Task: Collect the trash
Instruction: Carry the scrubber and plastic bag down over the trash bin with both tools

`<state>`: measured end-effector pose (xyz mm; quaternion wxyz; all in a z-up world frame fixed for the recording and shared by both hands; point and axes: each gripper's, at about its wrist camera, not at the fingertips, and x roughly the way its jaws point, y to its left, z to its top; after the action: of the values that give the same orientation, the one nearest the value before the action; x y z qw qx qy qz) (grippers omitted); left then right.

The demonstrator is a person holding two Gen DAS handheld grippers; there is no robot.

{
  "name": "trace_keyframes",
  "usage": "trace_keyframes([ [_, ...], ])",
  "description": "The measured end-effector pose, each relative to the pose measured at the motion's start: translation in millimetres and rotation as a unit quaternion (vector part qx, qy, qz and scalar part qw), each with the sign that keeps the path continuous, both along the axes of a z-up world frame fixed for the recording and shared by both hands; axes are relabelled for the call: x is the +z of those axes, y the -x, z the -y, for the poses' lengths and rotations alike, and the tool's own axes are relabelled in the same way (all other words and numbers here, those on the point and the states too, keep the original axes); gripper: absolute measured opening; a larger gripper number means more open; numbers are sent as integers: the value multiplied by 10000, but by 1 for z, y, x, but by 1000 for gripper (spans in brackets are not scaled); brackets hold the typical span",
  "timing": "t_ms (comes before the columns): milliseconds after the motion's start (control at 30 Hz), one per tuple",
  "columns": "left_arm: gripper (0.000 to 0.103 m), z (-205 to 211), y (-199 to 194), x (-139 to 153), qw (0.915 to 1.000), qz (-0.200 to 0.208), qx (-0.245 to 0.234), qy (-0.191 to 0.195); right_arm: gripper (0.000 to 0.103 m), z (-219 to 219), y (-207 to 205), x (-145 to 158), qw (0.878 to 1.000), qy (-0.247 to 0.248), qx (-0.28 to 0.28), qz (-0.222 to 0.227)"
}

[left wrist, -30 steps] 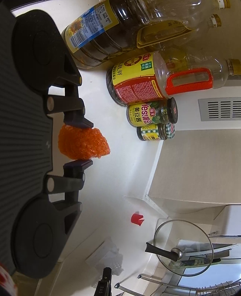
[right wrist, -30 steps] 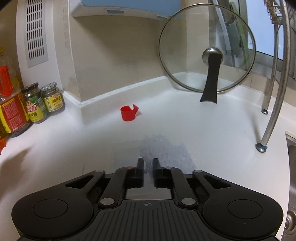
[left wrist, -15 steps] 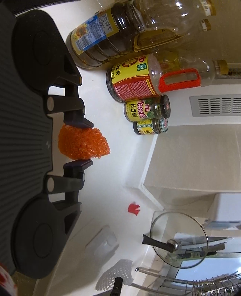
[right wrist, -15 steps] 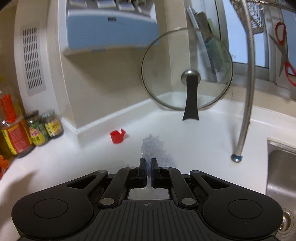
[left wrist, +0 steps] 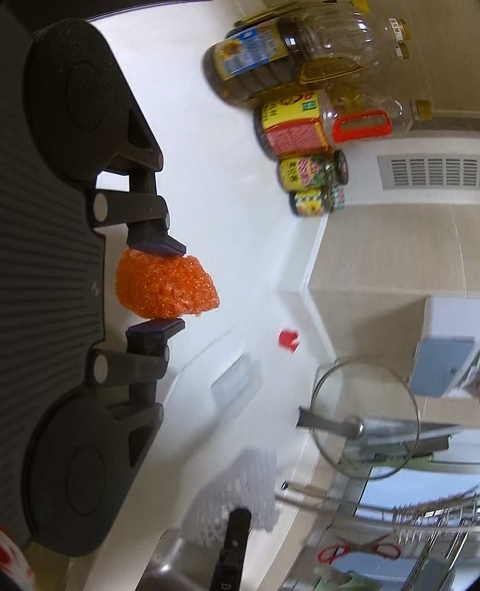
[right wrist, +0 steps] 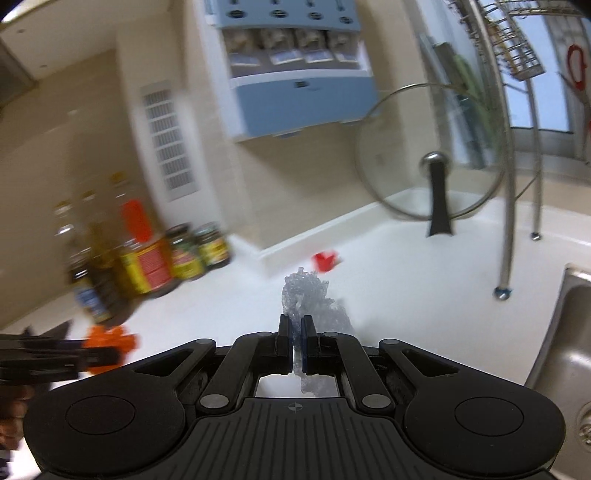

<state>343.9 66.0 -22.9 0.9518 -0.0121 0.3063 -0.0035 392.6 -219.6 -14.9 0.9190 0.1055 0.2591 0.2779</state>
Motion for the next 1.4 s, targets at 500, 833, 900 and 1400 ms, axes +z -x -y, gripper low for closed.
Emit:
trace_keyframes([
  [500, 32, 73, 86, -50, 9950, -726, 639, 248, 5, 5, 72, -52, 9825, 241, 1700, -728],
  [833, 32, 87, 98, -107, 9837, -1526, 935, 192, 5, -17, 85, -115, 9637, 720, 2229, -1281],
  [900, 32, 87, 96, -115, 9822, -1626, 924, 173, 5, -20, 85, -125, 9610, 798, 2288, -1335],
  [1400, 32, 75, 71, -166, 9745, -2095, 755, 279, 5, -37, 71, -180, 9540, 1223, 2134, -1714],
])
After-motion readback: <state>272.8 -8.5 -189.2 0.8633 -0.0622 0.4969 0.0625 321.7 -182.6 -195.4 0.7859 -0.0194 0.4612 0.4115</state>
